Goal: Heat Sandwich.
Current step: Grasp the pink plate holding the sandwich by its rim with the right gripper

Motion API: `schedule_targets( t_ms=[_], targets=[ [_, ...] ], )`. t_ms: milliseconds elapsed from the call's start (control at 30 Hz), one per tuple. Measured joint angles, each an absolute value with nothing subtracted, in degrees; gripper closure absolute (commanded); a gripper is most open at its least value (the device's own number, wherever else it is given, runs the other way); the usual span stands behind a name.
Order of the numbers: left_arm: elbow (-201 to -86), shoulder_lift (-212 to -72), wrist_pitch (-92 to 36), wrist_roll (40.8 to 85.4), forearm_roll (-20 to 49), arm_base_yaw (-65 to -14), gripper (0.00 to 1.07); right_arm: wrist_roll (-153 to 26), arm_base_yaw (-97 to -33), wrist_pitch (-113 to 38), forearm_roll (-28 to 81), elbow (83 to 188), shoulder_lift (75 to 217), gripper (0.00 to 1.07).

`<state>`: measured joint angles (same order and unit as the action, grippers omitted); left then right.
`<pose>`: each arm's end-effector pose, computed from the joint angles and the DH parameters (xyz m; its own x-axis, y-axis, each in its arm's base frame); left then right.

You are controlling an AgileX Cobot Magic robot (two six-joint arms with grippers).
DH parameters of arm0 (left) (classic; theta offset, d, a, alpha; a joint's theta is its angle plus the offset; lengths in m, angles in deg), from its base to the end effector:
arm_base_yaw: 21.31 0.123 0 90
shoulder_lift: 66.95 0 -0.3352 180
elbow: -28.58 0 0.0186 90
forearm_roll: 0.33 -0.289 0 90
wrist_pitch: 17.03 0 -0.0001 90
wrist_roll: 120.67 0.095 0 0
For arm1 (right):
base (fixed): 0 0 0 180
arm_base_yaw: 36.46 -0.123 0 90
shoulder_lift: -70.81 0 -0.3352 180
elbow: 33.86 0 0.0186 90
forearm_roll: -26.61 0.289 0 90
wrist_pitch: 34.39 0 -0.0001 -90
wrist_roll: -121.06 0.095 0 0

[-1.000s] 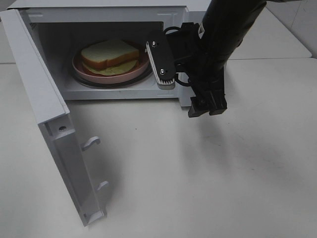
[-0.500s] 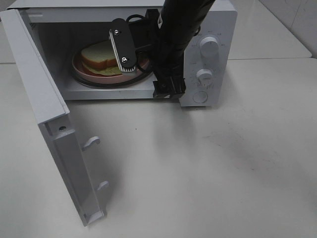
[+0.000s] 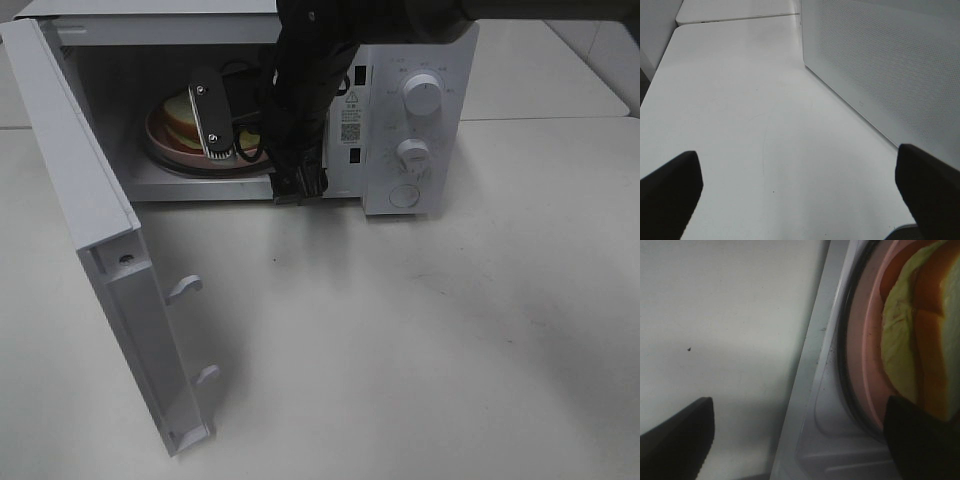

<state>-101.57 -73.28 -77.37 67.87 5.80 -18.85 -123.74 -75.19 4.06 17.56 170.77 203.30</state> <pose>-0.0183 -0.0096 0.2941 -0.4380 0.0767 -0.8957 0.0827 0.9956 0.0448 0.4427 0.3431 0.2208 0.3506 -0.9315 -0.0968 -0.7946 -0.2411 -0.5573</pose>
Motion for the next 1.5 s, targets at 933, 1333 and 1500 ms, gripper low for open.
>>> schedule_targets(
  t_ms=[933,1333,1500],
  targets=[
    [-101.6,-73.3,-77.4,67.9,5.8,-18.8,0.05,-121.0,-75.2,9.0,18.0,191.6,218.4,0.24],
    [-101.6,-73.3,-77.4,67.9,5.8,-18.8,0.05,-122.2,-75.2,9.0,18.6,191.7,220.8,0.25],
    [-101.6,-73.3,-77.4,67.9,5.8,-18.8,0.05,-123.9,-75.2,8.2,18.6,192.7,221.8,0.25]
  ],
)
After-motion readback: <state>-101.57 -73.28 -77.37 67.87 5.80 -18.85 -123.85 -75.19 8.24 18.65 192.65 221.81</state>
